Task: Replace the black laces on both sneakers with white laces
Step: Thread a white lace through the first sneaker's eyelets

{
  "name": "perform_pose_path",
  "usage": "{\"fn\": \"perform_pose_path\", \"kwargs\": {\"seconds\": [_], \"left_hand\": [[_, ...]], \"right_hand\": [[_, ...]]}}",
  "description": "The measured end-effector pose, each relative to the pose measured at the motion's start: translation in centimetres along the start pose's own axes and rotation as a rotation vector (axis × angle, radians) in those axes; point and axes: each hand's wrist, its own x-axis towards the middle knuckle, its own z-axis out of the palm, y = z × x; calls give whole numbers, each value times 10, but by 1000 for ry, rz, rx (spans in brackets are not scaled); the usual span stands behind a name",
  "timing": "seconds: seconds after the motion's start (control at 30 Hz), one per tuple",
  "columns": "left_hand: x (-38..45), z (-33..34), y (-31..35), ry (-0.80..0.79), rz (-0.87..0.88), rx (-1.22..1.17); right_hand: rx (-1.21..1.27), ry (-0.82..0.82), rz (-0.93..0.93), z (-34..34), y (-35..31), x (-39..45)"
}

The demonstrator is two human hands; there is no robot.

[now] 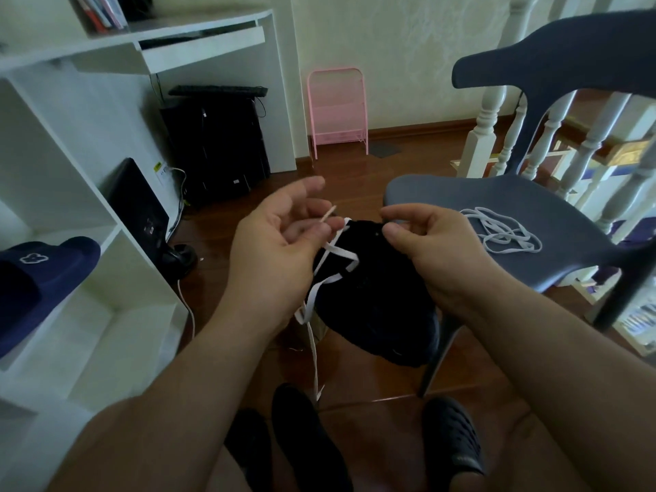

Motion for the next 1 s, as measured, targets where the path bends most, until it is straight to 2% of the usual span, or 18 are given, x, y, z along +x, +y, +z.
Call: {"fn": "perform_pose_path", "kwargs": {"seconds": [0.1, 0.2, 0.5, 0.7, 0.83, 1.0], "left_hand": [[-4, 4, -3, -66, 37, 171], [-9, 9, -2, -75, 97, 333], [-6, 11, 3, -18, 84, 371], [-6, 13, 3, -24, 105, 406], [-6, 13, 2, -37, 152, 472], [-7, 18, 3, -72, 207, 632]], "right_hand": [[335, -64, 195, 1, -3, 2], [472, -175, 282, 3, -2, 1], [466, -311, 265, -1, 1, 1], [465, -296, 227, 1, -4, -4], [367, -264, 163, 2, -4, -7], [-226, -93, -111, 7, 1, -8]]}}
